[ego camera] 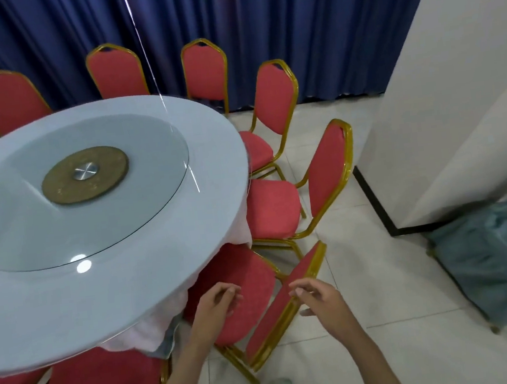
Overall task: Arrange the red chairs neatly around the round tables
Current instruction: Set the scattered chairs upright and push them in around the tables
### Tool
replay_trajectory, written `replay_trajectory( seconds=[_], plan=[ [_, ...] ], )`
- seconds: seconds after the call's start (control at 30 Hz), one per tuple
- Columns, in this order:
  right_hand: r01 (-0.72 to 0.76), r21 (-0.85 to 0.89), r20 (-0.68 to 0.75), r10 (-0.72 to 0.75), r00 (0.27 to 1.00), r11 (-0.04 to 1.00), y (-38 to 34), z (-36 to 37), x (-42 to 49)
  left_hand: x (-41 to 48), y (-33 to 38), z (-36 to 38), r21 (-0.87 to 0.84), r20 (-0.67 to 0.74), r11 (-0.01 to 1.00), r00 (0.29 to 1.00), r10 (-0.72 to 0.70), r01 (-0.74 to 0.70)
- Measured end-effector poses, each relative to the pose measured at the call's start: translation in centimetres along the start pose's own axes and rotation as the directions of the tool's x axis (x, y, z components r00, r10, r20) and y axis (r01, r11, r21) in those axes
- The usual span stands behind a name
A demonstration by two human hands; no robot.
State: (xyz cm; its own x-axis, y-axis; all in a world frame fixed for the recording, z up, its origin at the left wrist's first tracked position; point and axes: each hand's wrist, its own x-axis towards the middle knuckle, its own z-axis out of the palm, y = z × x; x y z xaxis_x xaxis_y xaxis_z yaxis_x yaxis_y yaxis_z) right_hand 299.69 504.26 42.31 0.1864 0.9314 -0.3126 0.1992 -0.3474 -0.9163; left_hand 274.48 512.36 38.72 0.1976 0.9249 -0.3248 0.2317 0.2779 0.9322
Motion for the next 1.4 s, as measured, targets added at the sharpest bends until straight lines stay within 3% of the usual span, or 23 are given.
replay_trajectory(
  seconds=[0.2,0.33,0.53,0.73,0.87,0.97,1.07,1.13,1.4],
  plan=[
    [-0.002,-0.158,0.094,0.017,0.995,0.987,0.1,-2.2,6.8,3.3,-1.4,1.9,-0.097,-0.127,0.995,0.991,-0.050,0.038],
    [-0.011,-0.193,0.166,0.043,0.985,0.981,0.0,-3.9,9.6,4.1,-1.2,3.5,-0.079,-0.123,0.996,0.991,-0.046,0.037],
    [0.061,-0.301,-0.040,-0.076,0.996,0.952,0.8,-6.6,14.2,3.5,-0.1,5.7,-0.090,-0.191,0.995,0.979,-0.069,0.052],
    [0.232,-0.432,0.334,-0.084,0.939,0.872,5.2,-8.6,15.5,0.5,-1.1,9.5,-0.048,-0.282,0.994,0.953,-0.110,0.101],
    [0.345,-0.406,0.485,-0.120,0.866,0.847,6.7,-9.9,14.7,-2.5,-4.0,13.0,0.206,-0.377,0.928,0.901,-0.216,0.309],
    [0.444,-0.445,0.542,-0.161,0.825,0.778,7.1,-10.7,15.0,-5.1,-5.3,15.5,0.216,-0.436,0.921,0.876,-0.208,0.326],
    [0.551,-0.524,0.501,-0.288,0.816,0.649,7.1,-9.9,14.6,-6.0,-4.8,17.3,0.311,-0.390,0.889,0.898,-0.204,0.337],
    [0.584,-0.558,0.455,-0.371,0.810,0.590,7.1,-9.0,14.4,-5.6,-4.2,17.7,0.285,-0.429,0.889,0.877,-0.216,0.358],
    [0.588,-0.598,0.430,-0.401,0.809,0.545,6.4,-8.3,14.9,-4.6,-5.2,16.2,0.155,-0.469,0.950,0.866,-0.172,0.272]
  ],
)
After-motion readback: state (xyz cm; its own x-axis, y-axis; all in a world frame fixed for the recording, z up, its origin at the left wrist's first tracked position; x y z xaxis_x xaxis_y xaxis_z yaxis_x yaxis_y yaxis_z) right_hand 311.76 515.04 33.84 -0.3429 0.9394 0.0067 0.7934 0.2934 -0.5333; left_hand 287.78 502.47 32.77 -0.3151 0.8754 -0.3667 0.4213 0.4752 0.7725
